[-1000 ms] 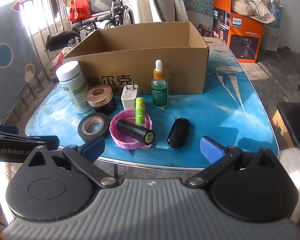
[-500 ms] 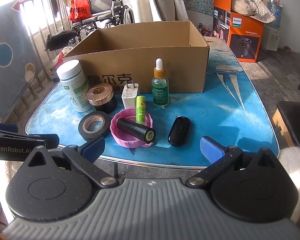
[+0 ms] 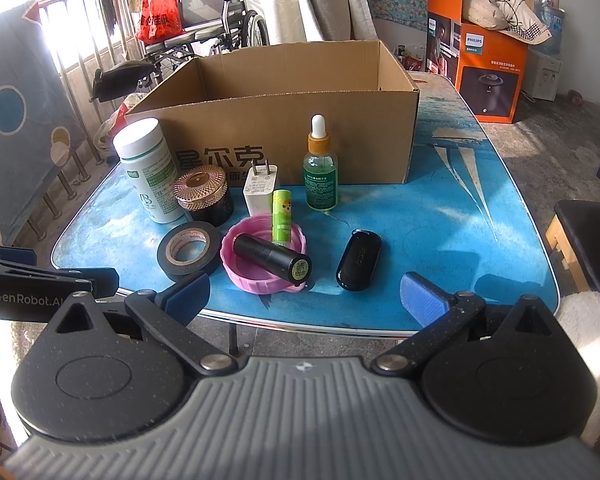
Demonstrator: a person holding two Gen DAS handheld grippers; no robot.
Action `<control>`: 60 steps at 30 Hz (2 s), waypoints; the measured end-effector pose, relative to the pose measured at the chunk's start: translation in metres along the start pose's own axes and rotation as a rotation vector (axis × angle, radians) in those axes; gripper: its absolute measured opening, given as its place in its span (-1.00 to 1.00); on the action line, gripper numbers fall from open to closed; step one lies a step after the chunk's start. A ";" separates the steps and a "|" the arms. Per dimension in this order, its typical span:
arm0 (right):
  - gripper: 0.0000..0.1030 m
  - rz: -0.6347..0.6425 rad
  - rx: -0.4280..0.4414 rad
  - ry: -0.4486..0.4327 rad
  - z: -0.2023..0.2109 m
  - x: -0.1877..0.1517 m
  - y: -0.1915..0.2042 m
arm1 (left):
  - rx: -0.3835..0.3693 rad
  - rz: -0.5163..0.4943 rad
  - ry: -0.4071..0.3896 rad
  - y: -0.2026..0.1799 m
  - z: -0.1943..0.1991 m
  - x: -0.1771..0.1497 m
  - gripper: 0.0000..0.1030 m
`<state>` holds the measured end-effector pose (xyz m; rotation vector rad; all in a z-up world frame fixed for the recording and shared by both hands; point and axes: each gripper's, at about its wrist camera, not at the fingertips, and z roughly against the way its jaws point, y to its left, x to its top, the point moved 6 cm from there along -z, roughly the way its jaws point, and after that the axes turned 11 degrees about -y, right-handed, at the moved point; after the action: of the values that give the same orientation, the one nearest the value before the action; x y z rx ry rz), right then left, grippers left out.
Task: Organize rigid objects
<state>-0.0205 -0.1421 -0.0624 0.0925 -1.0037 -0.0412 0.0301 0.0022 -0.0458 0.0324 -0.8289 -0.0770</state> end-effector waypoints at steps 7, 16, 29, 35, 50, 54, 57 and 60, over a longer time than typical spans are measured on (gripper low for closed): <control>0.98 -0.002 0.001 0.002 0.001 -0.002 0.000 | 0.001 0.000 0.000 0.001 0.002 -0.002 1.00; 0.98 -0.004 0.006 0.003 0.000 -0.003 0.001 | 0.002 -0.003 0.001 0.001 0.003 -0.003 1.00; 0.98 -0.010 0.006 0.004 -0.001 -0.003 -0.002 | 0.004 -0.002 0.011 -0.002 -0.001 -0.005 1.00; 0.98 -0.023 -0.003 -0.011 -0.004 0.001 -0.013 | -0.027 -0.016 0.008 -0.008 -0.004 -0.004 1.00; 0.78 -0.118 0.176 -0.124 -0.003 0.034 -0.039 | -0.412 -0.078 -0.111 -0.056 -0.013 0.004 1.00; 0.21 -0.130 0.275 -0.011 -0.030 0.031 -0.024 | -0.453 -0.114 -0.094 -0.071 -0.020 0.003 0.91; -0.02 -0.120 0.327 0.074 -0.049 0.026 -0.015 | -0.512 -0.112 -0.055 -0.079 -0.025 0.001 0.80; -0.15 -0.111 0.360 0.134 -0.062 0.025 -0.011 | -0.549 -0.103 -0.040 -0.085 -0.028 0.001 0.70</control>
<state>0.0458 -0.1514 -0.0753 0.4741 -0.8623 0.0445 0.0469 -0.0831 -0.0690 -0.4445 -0.8232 -0.4000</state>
